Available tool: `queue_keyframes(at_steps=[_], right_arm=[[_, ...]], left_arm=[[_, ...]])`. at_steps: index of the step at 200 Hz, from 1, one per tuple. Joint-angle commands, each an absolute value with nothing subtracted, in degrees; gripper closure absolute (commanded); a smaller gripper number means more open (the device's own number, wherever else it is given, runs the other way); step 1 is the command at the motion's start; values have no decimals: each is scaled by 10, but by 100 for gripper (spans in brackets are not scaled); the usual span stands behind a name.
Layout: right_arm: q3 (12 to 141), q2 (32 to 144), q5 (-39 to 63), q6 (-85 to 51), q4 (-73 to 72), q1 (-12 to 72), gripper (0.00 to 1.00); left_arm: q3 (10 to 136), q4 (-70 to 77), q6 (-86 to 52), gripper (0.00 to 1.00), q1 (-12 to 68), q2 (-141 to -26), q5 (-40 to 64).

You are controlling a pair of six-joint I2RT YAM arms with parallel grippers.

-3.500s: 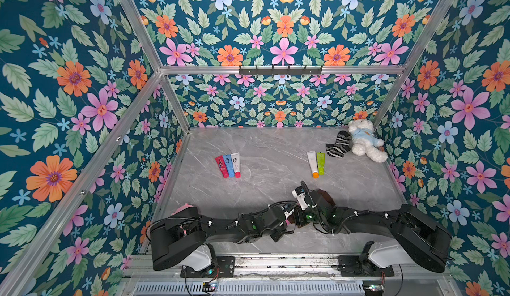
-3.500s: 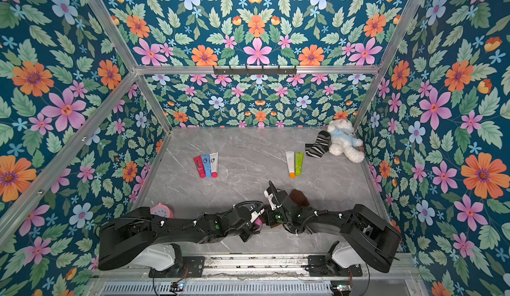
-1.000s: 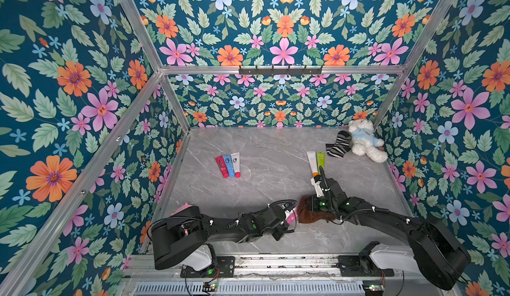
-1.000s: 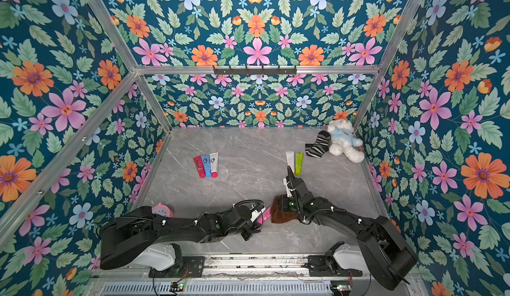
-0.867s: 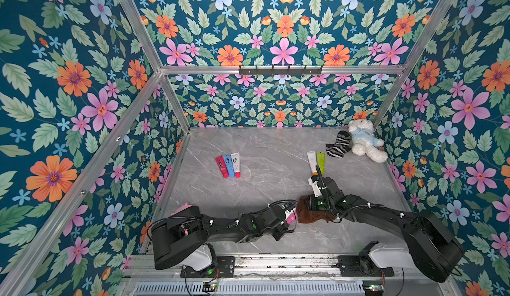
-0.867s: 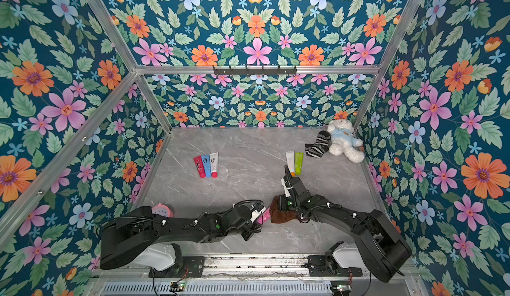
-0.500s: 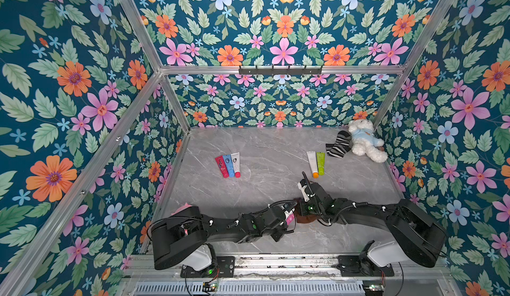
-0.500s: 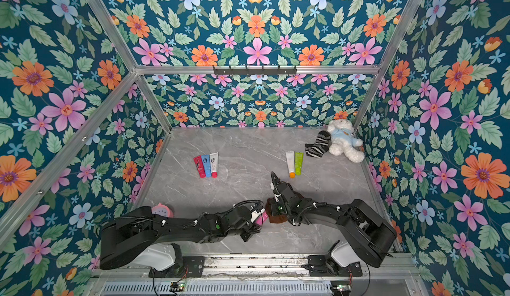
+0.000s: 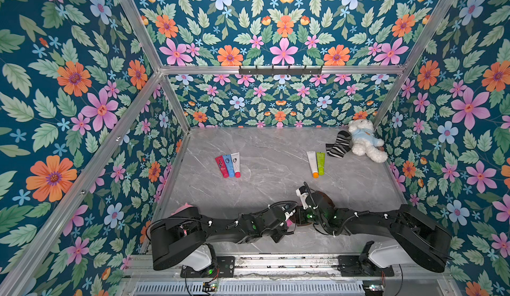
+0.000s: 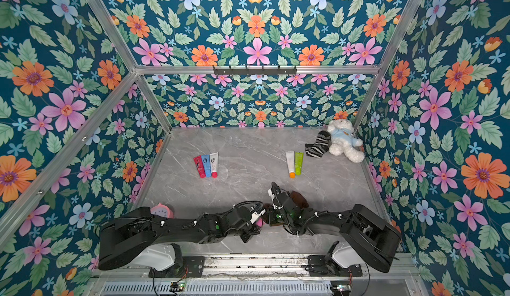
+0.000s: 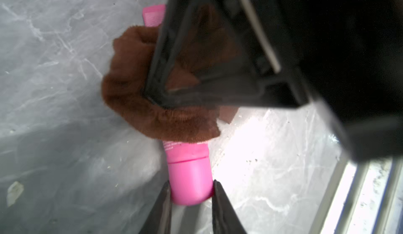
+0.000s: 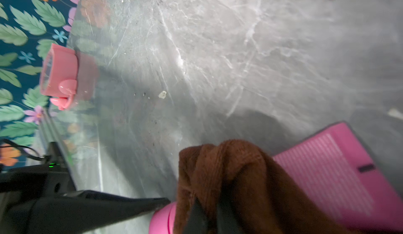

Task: Wipe the surface of the toothpaste tube
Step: Wipe the dirt from the toothpaste tube, then move the toothpaste to the center of the board.

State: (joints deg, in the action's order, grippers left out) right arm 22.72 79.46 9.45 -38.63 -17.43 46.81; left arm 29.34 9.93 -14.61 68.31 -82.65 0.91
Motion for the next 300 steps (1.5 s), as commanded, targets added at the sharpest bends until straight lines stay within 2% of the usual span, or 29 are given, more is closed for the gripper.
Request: queue_keyframes(at_steps=[1, 39, 82, 116, 147, 173, 211, 254, 300], right_arm=[[213, 768, 80, -391, -24, 429, 100], [224, 670, 5, -383, 103, 411, 100], [207, 547, 80, -394, 177, 413, 100], [208, 449, 95, -390, 280, 427, 100], [182, 392, 137, -390, 268, 430, 100], [172, 344, 145, -386, 261, 431, 100], [169, 330, 154, -376, 258, 431, 100], [170, 325, 144, -377, 260, 432, 100], [167, 311, 138, -378, 264, 432, 100]], left_arm=[[290, 135, -148, 100, 681, -815, -22], [291, 125, -167, 100, 681, -808, -56], [322, 90, -252, 100, 680, -821, -164], [409, 38, -306, 100, 666, -844, -234], [504, 35, -339, 100, 621, -908, -219], [561, 91, -359, 100, 581, -983, -193], [660, 121, -377, 100, 549, -1100, -171], [730, 151, -403, 100, 542, -1180, -132], [760, 150, -413, 100, 544, -1211, -104]])
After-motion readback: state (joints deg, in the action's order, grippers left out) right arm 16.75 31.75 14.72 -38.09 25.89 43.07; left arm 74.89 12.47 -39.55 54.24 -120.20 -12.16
